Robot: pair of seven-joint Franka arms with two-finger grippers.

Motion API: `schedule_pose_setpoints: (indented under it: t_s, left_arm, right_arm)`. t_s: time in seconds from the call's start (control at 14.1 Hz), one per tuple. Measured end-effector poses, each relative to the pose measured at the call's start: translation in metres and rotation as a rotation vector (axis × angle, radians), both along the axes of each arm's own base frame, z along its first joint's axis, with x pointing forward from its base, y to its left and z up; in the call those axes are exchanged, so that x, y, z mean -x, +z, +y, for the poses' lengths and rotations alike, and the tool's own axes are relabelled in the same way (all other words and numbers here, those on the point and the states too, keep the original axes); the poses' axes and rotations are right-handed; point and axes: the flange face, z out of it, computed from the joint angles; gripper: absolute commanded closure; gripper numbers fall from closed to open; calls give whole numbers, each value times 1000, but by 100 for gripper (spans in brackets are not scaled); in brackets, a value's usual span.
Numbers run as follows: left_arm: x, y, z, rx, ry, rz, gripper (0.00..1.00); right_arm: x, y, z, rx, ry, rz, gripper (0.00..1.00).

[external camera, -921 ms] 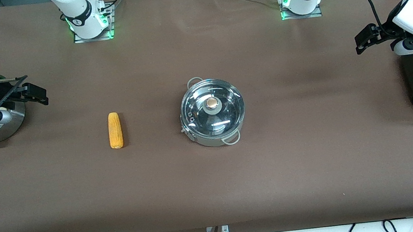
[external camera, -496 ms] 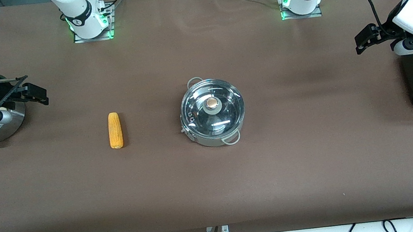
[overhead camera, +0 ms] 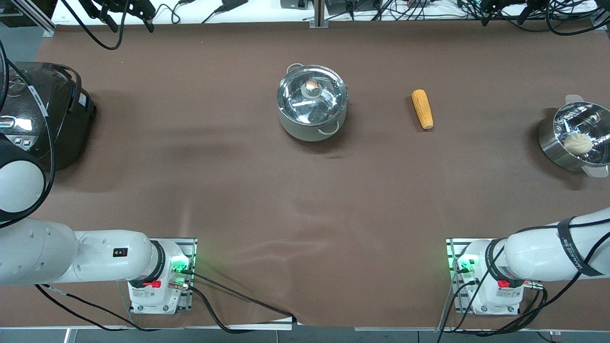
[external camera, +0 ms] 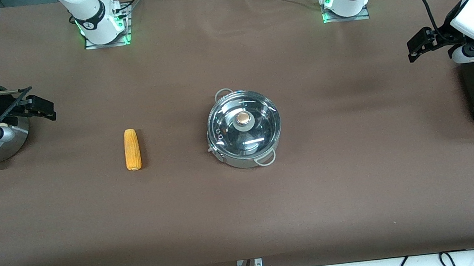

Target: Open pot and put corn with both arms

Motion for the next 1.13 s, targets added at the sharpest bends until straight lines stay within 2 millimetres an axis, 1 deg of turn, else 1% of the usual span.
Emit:
schedule_pose_setpoints:
  t_s: [0.85, 1.13]
  left_arm:
    - [0, 2, 0, 0, -1, -3, 0]
    - [4, -1, 0, -3, -1, 36, 0]
  right_arm:
    - [0, 0, 0, -1, 0, 1, 0]
    - [0, -1, 0, -1, 0, 1, 0]
